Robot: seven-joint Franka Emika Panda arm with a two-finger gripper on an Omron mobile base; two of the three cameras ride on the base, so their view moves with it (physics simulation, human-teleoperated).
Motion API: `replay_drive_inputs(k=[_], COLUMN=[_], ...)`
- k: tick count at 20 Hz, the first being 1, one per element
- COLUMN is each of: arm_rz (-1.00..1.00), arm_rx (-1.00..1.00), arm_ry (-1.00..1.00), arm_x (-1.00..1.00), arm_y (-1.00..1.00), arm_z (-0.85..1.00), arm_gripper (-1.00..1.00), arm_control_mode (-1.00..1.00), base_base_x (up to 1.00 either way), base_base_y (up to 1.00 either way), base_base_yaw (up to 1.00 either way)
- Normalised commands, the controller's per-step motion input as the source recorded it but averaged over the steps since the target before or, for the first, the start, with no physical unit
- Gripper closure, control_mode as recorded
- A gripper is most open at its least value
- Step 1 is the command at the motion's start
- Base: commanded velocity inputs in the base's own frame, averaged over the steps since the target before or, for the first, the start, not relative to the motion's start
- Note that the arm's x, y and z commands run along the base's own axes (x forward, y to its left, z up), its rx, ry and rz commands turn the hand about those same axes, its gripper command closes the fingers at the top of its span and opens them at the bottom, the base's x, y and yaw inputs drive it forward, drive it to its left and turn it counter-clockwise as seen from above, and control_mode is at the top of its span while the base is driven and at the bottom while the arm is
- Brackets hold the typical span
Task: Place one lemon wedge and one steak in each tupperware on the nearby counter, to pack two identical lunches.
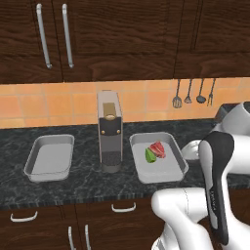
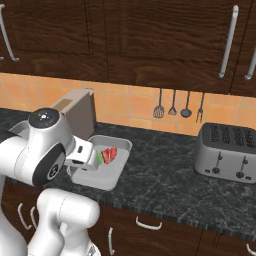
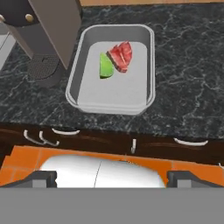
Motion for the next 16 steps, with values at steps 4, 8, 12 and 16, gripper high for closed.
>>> replay_drive_inputs(k=[4, 8, 12, 16], arm_rz=[0.00, 0.00, 0.00, 0.00], arm_rx=[0.00, 0.00, 0.00, 0.00], arm_ry=[0.00, 0.00, 0.00, 0.00], arm_x=[0.00, 0.00, 0.00, 0.00], arm_y=[0.00, 0.00, 0.00, 0.00], arm_z=[0.00, 0.00, 0.00, 0.00], arm_gripper=[-1.00, -1.00, -1.00, -1.00], arm_control_mode=[1.00, 1.00, 1.00, 1.00], base_base_x=[-0.46, -0.72, -0.85, -0.65], base_base_y=[0.02, 0.00, -0.46, -1.00], base_base_yaw=[-0.06, -0.09, -0.06, -0.02])
